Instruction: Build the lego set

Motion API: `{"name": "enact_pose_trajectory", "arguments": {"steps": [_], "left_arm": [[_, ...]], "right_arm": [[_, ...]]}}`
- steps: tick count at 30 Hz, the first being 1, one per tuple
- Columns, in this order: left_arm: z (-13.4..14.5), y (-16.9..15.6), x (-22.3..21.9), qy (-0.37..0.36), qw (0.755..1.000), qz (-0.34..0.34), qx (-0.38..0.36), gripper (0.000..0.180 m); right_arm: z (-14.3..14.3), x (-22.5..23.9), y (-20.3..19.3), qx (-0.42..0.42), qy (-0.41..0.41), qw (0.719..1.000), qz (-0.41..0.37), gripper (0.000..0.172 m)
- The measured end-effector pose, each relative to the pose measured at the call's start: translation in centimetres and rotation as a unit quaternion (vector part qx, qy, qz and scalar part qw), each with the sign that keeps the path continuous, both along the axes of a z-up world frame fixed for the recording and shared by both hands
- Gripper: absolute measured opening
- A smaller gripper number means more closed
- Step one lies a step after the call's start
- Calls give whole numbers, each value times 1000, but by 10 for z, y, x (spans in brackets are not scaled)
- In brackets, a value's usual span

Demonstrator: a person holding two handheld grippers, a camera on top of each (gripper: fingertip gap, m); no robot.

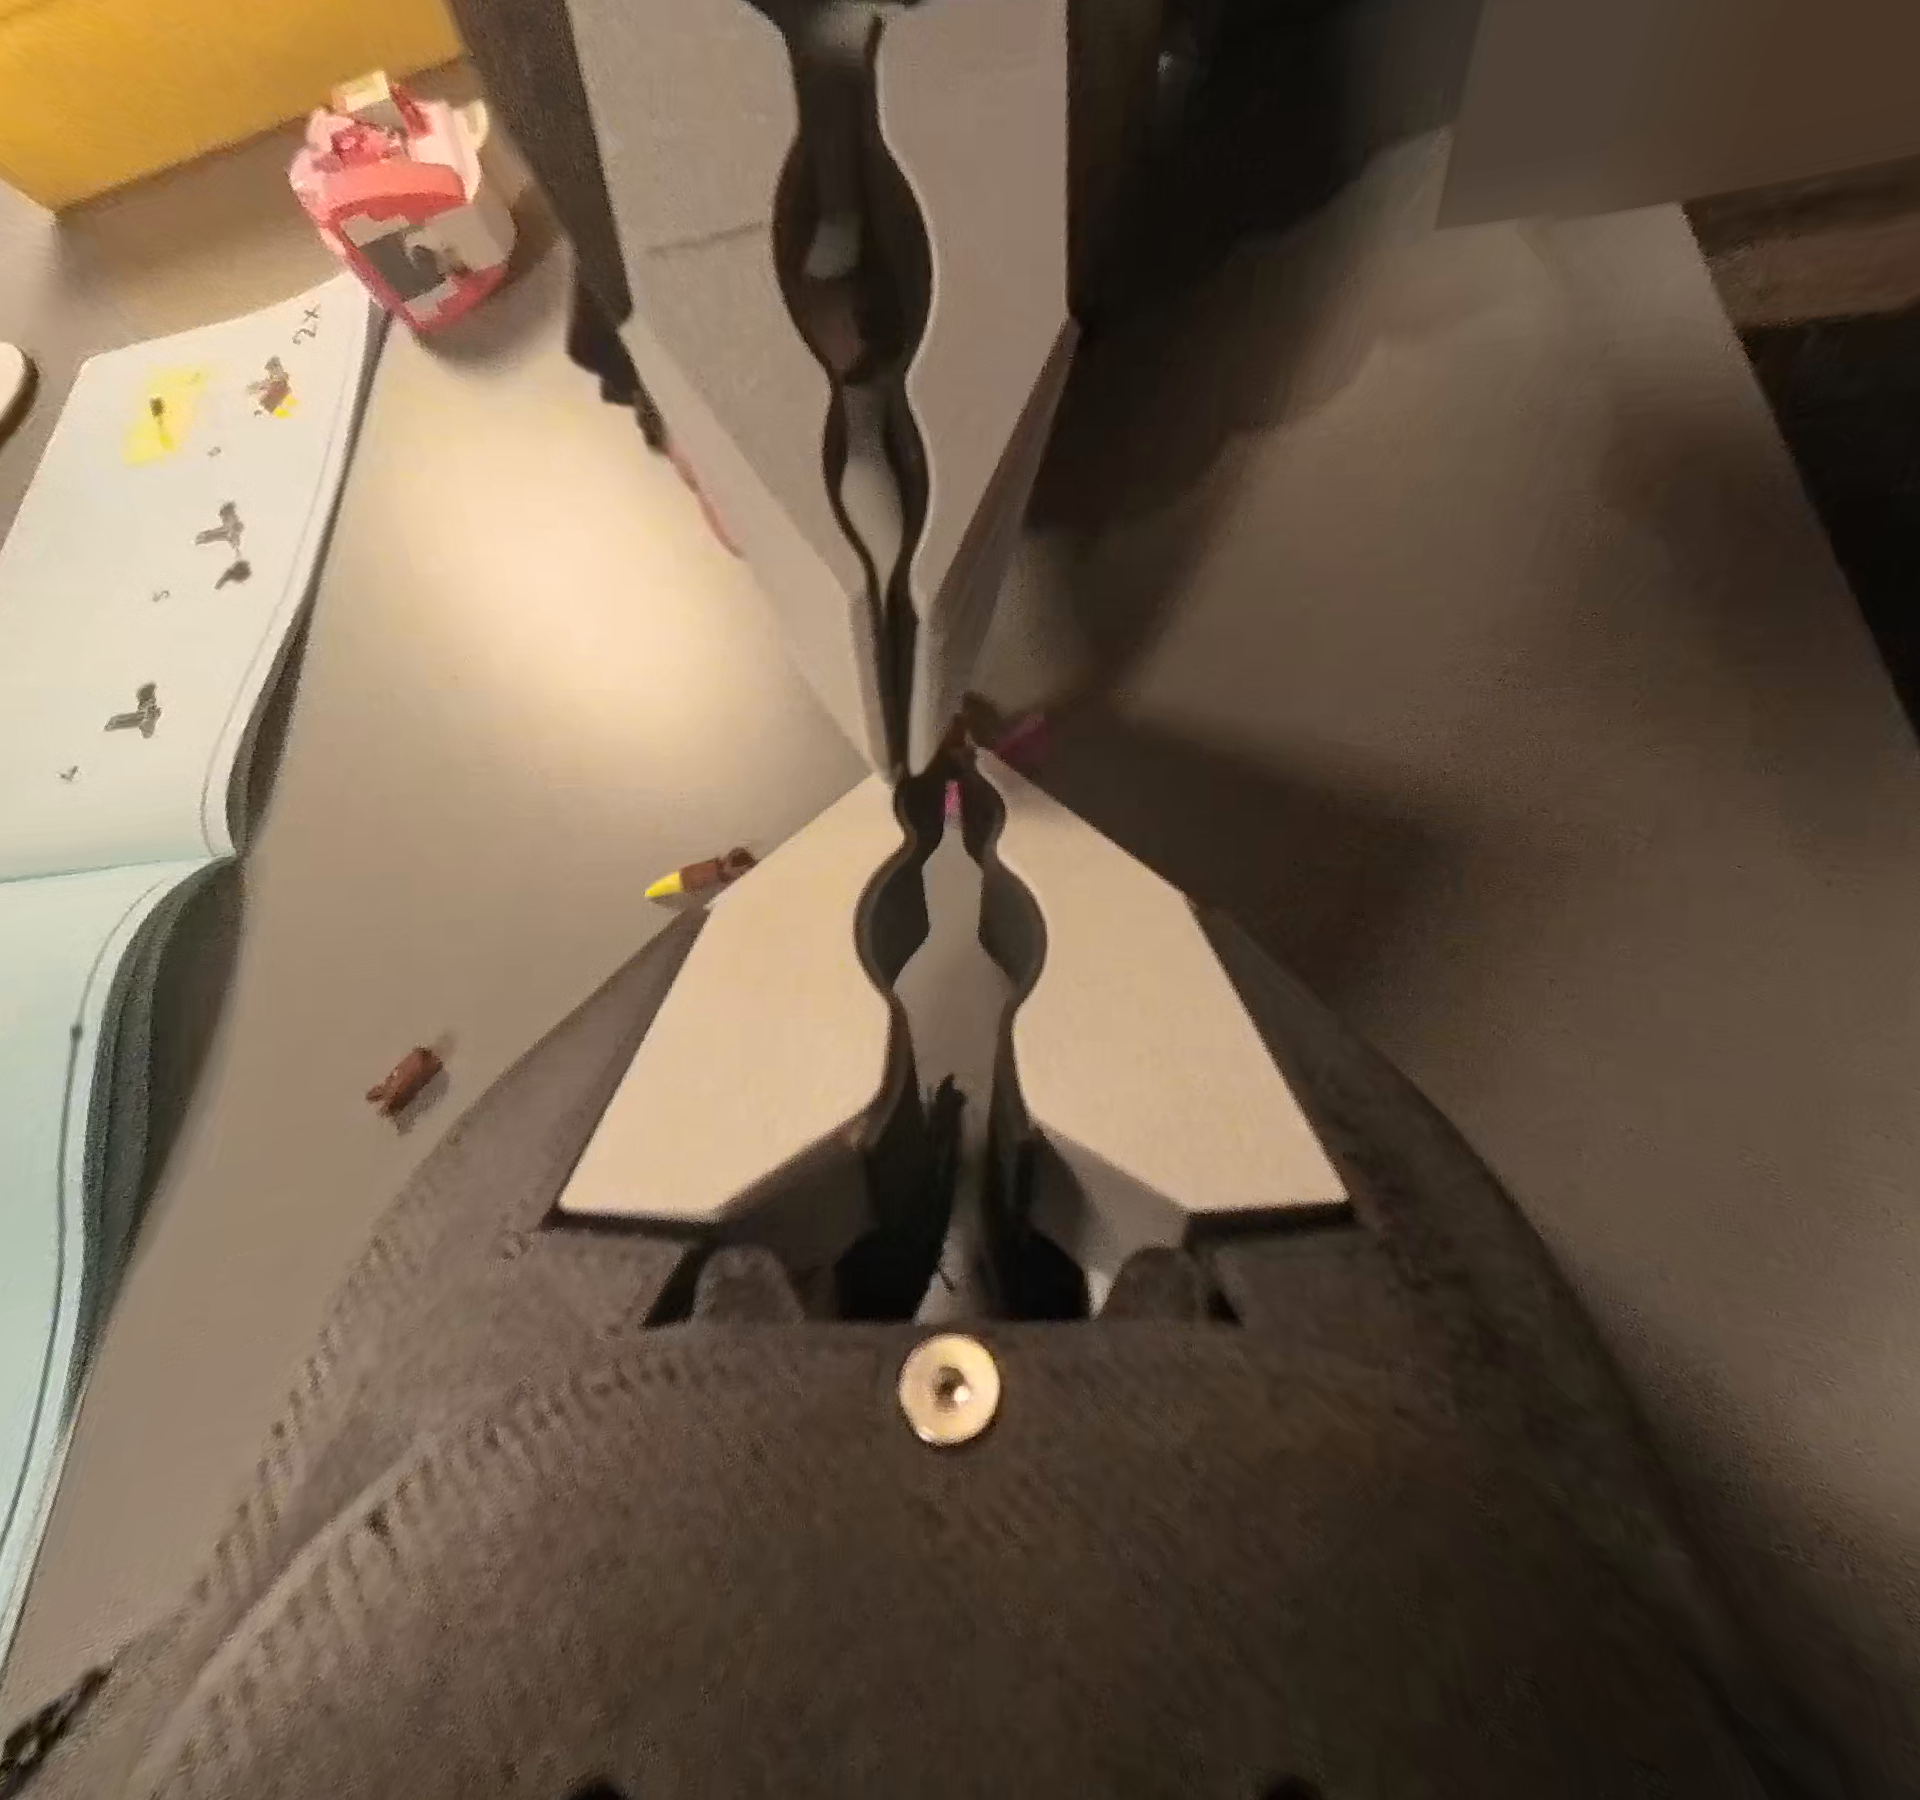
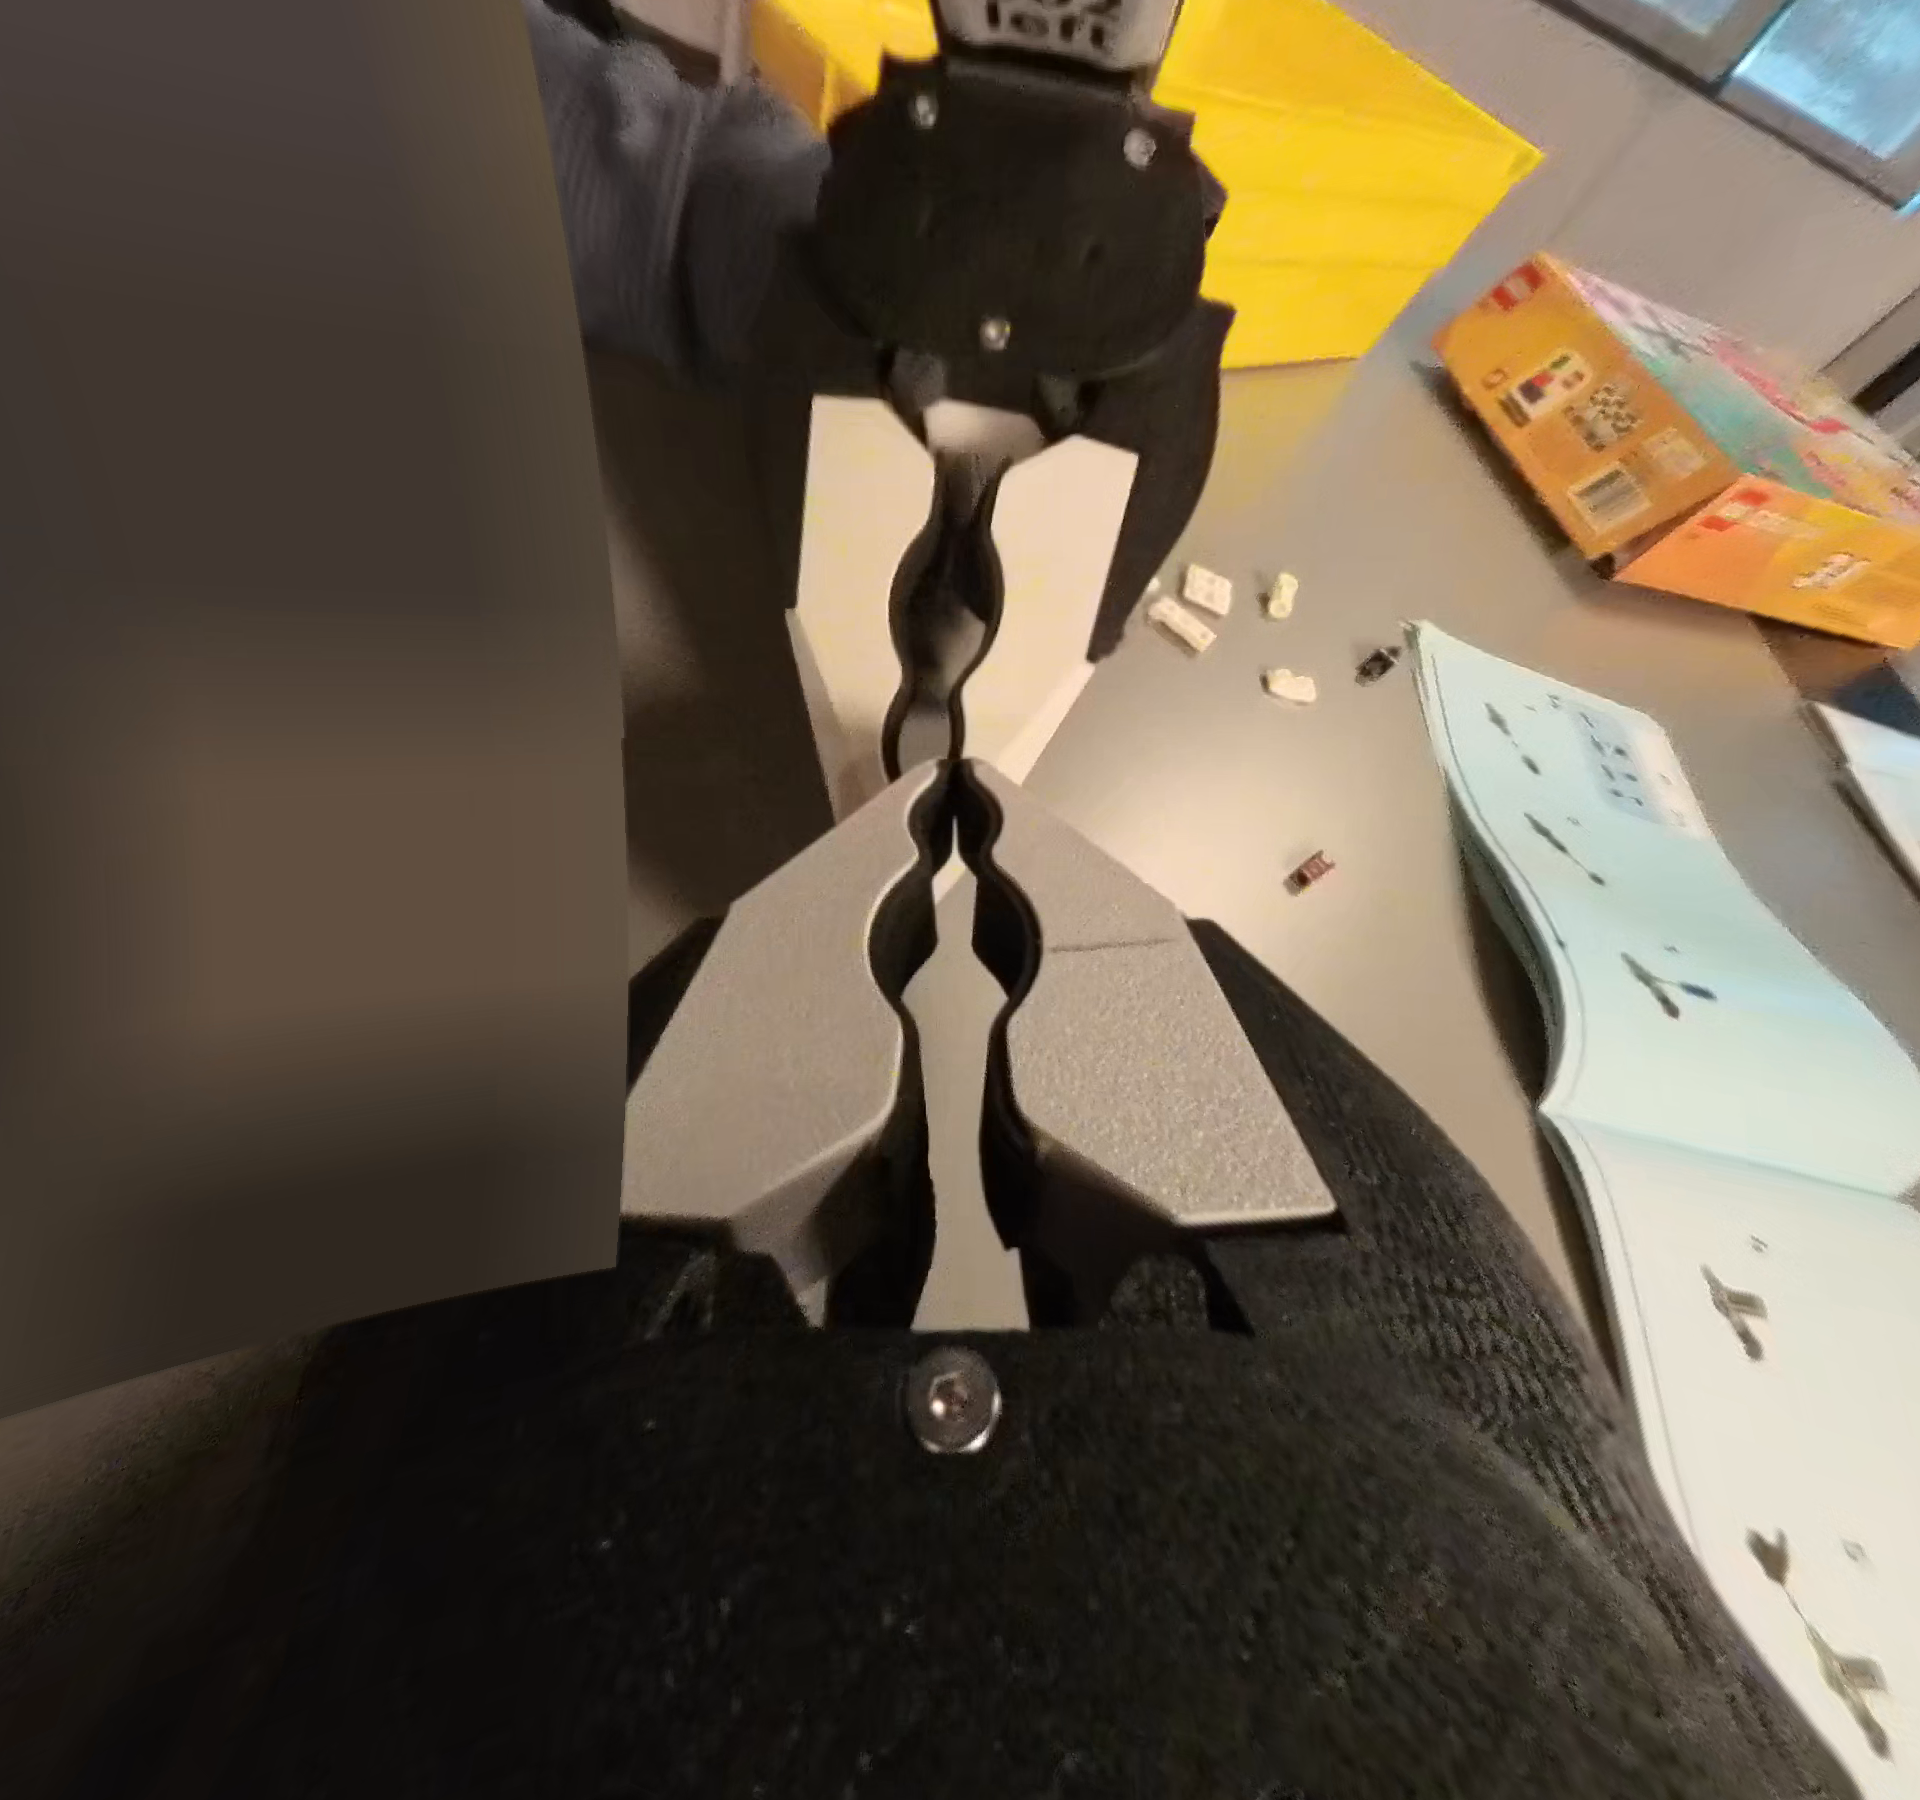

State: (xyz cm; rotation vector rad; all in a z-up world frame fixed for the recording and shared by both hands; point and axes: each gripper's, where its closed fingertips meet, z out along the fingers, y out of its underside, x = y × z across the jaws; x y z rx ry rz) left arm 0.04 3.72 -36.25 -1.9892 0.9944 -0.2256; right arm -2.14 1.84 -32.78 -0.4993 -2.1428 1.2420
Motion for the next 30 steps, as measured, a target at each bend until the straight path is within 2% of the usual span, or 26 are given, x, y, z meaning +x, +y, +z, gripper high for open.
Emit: {"name": "enact_pose_trajectory", "arguments": {"steps": [6, 9, 10, 14, 17, 20, 21, 25, 30], "left_arm": [[1, 3, -7, 2, 1000, 21, 5, 2], [9, 8, -13, -9, 998, 42, 36, 2], [14, 10, -16, -17, 997, 52, 49, 2], [31, 14, -21, -47, 992, 73, 95, 2], [34, 15, -21, -49, 990, 74, 106, 2], [33, 16, -20, -40, 990, 75, 110, 2], [33, 16, -21, -38, 990, 77, 110, 2], [30, 16, -21, -28, 991, 76, 107, 2], [27, 15, -19, -16, 992, 71, 101, 1]], "right_arm": [[1, -1, 27, -5, -7, 999, -54, 0], [-8, 3, 38, 37, -36, 997, -64, 28], [-13, 2, 42, 71, -32, 994, -74, 32], [-19, -5, 44, 164, 18, 981, -100, 21], [-19, -12, 45, 213, 48, 969, -119, 19], [-15, -16, 44, 261, 87, 952, -131, 2], [-16, -17, 46, 280, 94, 946, -135, 1], [-21, -17, 47, 316, 83, 935, -137, 0], [-24, -14, 46, 319, 64, 936, -133, 0]]}}
